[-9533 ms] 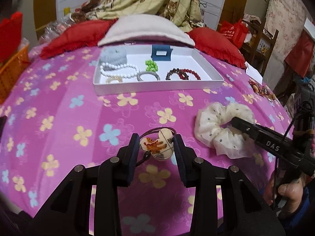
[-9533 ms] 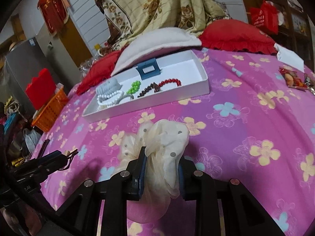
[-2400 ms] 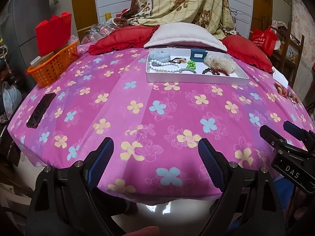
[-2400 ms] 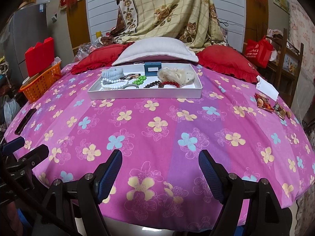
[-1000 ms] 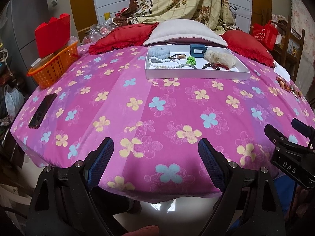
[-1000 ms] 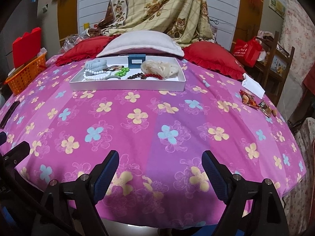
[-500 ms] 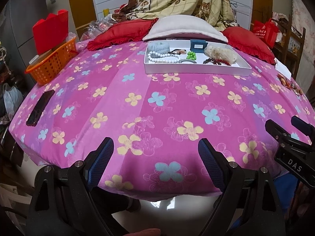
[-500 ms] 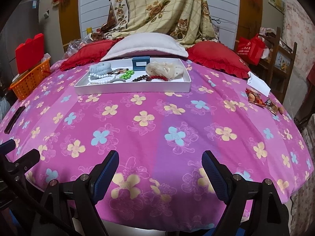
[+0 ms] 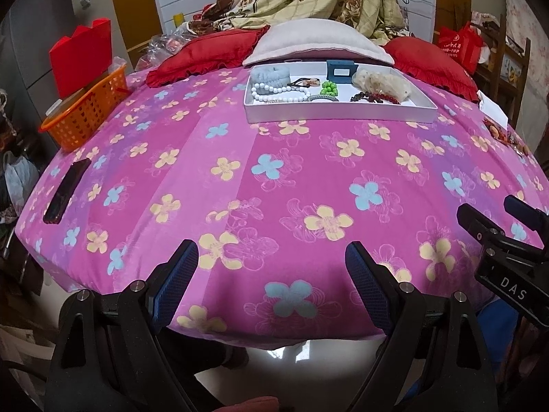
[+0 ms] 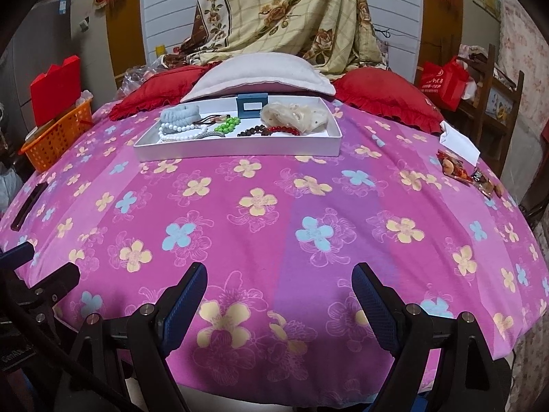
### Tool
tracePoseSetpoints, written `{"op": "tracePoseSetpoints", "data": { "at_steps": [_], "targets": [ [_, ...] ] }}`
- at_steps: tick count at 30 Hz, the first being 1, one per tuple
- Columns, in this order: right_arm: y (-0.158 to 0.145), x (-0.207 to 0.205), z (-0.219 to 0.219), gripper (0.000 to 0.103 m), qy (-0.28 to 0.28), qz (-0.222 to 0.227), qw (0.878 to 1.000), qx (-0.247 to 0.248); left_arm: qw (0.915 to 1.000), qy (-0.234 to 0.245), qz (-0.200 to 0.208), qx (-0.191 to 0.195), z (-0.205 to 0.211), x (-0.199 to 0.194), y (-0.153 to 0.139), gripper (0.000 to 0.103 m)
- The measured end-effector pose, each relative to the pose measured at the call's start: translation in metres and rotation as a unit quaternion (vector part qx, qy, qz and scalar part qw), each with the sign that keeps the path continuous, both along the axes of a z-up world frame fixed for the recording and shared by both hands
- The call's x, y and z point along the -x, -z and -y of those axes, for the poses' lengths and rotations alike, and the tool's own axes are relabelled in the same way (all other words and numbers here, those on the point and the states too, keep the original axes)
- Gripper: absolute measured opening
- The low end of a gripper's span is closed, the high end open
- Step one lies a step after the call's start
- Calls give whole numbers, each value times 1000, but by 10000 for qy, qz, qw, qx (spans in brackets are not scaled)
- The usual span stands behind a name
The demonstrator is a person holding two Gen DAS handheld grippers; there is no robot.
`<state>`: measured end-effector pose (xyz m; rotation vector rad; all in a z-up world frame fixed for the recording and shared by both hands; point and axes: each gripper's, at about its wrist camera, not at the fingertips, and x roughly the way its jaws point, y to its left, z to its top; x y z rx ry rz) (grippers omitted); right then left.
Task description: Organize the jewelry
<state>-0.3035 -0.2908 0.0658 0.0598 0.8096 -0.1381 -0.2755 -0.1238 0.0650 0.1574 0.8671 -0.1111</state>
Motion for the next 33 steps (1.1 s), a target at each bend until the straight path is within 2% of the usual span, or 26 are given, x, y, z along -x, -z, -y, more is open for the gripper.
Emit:
{"op": "tracePoseSetpoints", "data": {
  "at_steps": [11, 33],
  "targets": [
    [5, -3, 3, 84, 8, -57, 10000, -69, 9999, 30, -132, -99, 5, -3, 6, 87],
    [7, -3, 1, 85, -47, -51, 9999, -114, 9998, 32, -136, -110, 6, -3, 8, 87]
  ]
}}
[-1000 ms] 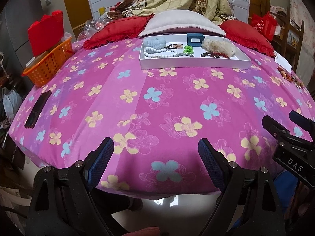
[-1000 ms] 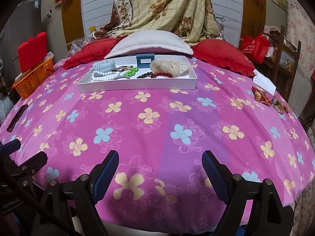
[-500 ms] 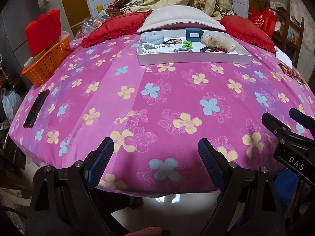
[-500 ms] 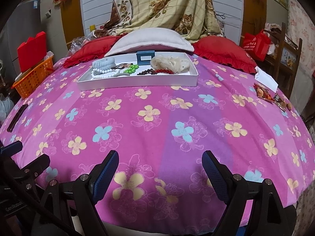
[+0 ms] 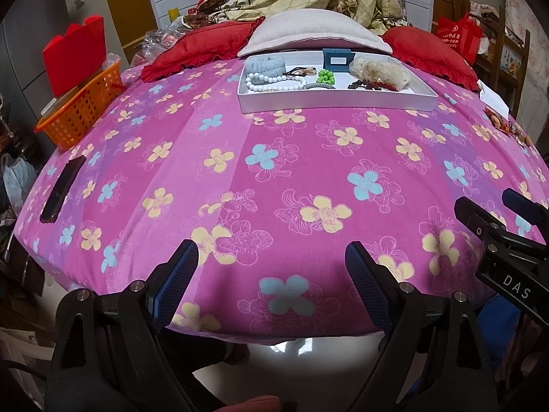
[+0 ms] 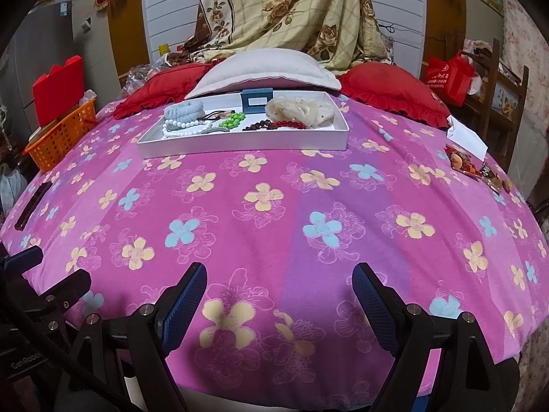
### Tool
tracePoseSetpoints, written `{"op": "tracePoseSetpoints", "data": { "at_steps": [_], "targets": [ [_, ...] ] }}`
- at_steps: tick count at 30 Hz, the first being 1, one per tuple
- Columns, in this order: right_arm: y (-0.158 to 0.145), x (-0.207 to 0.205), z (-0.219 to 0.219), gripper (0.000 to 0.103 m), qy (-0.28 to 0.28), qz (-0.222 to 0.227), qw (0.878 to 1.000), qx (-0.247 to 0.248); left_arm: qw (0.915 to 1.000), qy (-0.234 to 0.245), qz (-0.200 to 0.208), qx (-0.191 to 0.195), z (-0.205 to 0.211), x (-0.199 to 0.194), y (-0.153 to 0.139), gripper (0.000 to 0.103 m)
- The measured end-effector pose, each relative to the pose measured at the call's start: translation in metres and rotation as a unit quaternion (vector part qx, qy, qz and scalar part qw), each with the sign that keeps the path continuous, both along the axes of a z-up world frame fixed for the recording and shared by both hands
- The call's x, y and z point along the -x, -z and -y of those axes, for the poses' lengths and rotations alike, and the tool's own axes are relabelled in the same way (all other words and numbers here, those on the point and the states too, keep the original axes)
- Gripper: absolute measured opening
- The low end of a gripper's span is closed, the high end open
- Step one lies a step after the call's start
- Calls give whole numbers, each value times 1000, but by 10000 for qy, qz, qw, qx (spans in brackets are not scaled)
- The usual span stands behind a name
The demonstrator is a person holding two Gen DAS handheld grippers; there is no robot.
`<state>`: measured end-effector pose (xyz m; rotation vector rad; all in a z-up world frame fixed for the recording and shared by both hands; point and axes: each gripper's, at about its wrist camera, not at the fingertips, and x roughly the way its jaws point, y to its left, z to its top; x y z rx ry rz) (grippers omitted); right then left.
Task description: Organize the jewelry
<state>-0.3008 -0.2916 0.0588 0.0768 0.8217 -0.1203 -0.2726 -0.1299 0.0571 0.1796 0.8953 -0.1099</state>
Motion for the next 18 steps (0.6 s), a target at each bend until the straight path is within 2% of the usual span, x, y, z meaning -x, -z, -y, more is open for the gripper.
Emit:
{"op": "tracePoseSetpoints", "data": {
  "at_steps": [18],
  "targets": [
    [3, -1, -4, 85, -56, -28, 10000, -23, 10000, 7, 5, 0, 1, 0, 2, 87]
  ]
}}
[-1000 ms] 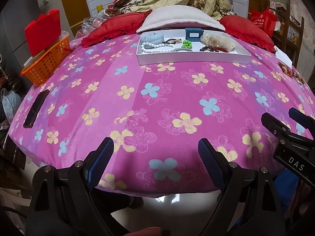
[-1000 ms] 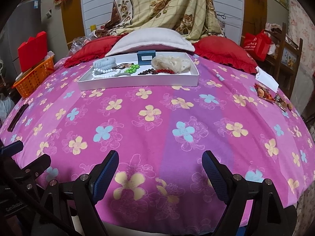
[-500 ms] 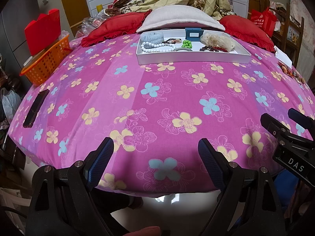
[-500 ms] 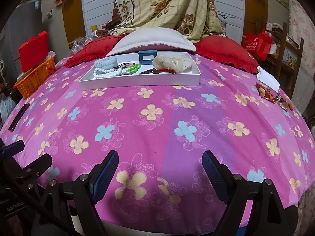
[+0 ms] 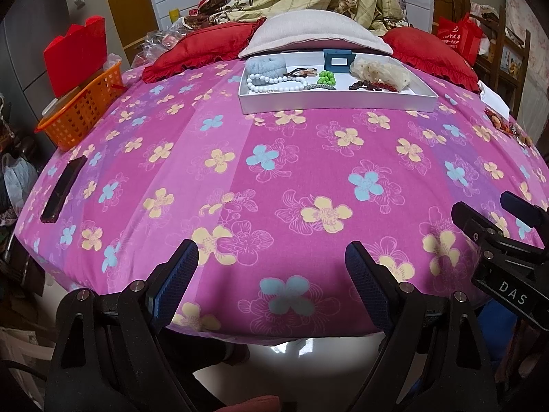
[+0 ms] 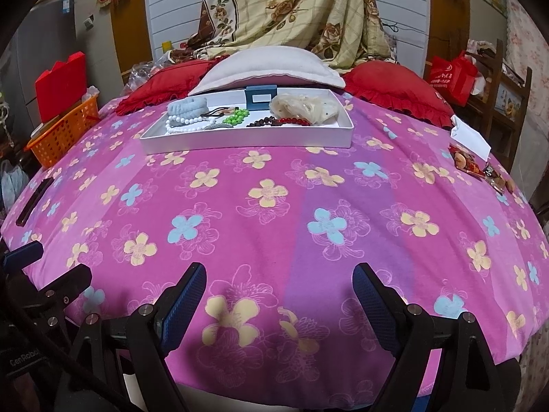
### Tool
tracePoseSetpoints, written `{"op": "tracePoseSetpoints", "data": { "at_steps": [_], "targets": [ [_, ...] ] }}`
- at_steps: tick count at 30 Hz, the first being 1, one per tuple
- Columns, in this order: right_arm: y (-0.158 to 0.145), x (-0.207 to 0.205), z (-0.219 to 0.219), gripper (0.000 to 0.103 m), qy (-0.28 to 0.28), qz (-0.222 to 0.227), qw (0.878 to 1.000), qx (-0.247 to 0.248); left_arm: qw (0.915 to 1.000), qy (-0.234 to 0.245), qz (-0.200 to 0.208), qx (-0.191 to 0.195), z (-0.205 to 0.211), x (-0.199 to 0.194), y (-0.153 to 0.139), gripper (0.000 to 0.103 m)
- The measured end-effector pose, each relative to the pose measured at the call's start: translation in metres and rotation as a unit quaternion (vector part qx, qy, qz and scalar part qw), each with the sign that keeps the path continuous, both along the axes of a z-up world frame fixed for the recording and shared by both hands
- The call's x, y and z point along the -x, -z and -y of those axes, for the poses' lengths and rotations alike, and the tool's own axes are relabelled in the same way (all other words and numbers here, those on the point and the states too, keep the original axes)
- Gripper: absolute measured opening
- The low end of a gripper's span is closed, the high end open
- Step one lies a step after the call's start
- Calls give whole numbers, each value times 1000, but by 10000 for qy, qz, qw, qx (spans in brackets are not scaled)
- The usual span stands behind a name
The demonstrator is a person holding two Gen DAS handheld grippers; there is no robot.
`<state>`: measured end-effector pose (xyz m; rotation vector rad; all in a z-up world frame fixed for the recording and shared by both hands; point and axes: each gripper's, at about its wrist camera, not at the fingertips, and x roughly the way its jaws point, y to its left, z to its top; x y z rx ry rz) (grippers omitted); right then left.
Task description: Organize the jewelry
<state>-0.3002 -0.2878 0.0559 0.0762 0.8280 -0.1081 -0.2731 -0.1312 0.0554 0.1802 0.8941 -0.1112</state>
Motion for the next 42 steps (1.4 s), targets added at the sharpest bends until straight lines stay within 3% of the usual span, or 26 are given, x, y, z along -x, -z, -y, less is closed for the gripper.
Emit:
{"op": "tracePoseSetpoints", "data": {
  "at_steps": [33, 42],
  "targets": [
    [-1, -4, -6, 87, -139, 95, 9998, -82, 10000, -32, -56, 4, -2, -7, 5, 87],
    [-19, -26, -10, 87, -314, 248, 9992, 31, 9993, 13, 362, -83, -1, -37, -19, 87]
  ]
}}
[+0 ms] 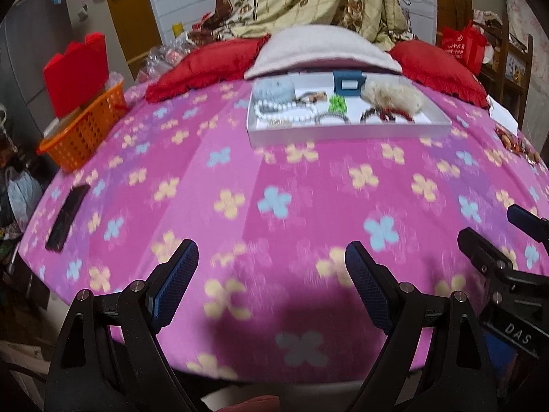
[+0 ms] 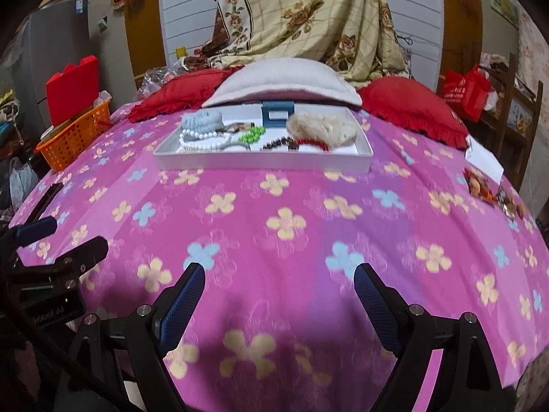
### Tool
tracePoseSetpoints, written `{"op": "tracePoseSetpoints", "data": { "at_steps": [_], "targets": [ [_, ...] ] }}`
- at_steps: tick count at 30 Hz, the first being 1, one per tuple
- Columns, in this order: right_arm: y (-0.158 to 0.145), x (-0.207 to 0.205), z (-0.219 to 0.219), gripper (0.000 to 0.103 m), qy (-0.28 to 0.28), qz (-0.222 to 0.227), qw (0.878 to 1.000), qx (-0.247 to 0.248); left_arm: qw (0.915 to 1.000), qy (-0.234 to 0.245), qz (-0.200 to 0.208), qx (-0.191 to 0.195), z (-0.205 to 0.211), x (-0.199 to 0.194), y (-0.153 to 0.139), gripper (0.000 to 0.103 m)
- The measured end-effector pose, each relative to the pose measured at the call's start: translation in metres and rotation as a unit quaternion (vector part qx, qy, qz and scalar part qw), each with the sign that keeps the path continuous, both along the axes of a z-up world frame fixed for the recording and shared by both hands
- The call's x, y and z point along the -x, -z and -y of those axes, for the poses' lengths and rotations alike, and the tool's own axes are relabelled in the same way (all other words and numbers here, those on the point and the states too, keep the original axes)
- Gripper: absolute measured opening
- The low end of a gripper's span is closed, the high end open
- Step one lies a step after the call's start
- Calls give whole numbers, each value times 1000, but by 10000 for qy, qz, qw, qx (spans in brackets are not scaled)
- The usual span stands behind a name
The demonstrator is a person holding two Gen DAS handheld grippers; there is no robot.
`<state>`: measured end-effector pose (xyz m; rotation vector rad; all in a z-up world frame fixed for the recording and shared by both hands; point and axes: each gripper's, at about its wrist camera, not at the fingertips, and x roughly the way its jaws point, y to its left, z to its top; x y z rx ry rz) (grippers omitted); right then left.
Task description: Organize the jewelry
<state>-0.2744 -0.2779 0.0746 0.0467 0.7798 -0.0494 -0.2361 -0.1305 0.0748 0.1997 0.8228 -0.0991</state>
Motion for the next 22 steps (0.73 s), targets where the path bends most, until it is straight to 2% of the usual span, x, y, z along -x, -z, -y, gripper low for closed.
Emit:
{"op": "tracePoseSetpoints", "data": {
  "at_steps": [6, 22],
  "targets": [
    [-2, -11, -2, 88, -52, 19, 10000, 79, 10000, 24, 41, -2, 2, -11, -5, 87],
    [15, -29, 11, 88, -20, -226, 9997, -54, 9997, -43, -223, 6, 1, -34, 17, 87]
  ]
}}
